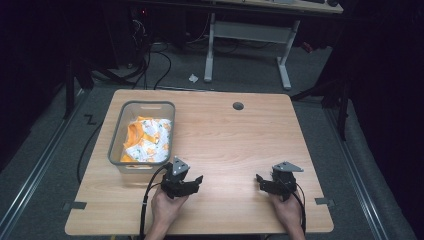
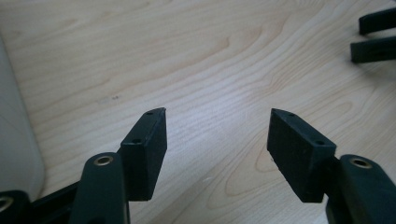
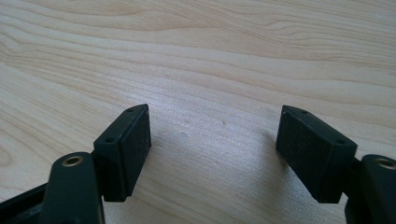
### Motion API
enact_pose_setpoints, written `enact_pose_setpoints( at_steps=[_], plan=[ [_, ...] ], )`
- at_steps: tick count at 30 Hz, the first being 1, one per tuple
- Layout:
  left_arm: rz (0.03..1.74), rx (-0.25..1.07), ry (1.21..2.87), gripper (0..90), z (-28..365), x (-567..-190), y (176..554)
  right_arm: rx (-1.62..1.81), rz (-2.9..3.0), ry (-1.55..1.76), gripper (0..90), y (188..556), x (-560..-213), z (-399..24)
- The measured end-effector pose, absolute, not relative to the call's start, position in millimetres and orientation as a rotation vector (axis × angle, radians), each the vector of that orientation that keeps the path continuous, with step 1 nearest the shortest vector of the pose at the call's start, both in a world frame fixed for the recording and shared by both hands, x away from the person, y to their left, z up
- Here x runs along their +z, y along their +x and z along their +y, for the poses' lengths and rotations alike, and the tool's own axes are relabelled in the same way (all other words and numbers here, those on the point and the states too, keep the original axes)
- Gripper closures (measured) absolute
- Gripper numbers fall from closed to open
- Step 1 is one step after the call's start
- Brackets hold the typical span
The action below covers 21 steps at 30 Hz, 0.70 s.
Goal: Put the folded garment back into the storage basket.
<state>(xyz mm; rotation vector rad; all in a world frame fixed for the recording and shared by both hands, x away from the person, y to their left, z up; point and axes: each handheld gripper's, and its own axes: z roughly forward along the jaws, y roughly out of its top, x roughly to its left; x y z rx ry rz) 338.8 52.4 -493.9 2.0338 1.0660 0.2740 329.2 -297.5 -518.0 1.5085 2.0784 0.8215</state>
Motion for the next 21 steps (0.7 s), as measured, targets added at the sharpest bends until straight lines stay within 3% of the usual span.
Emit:
enact_pose_setpoints(
  at_steps=[5,13,21],
  plan=[
    [1.098,0.257,2.060,38.1,49,-508,345,0.821,2.078,1.508,26.7,329,-518,-297],
    [1.092,0.370,2.105,36.7,43,-522,348,0.821,2.078,1.508,26.7,329,-518,-297],
    [1.081,0.403,2.105,29.6,42,-524,348,0.821,2.078,1.508,26.7,329,-518,-297]
  ],
)
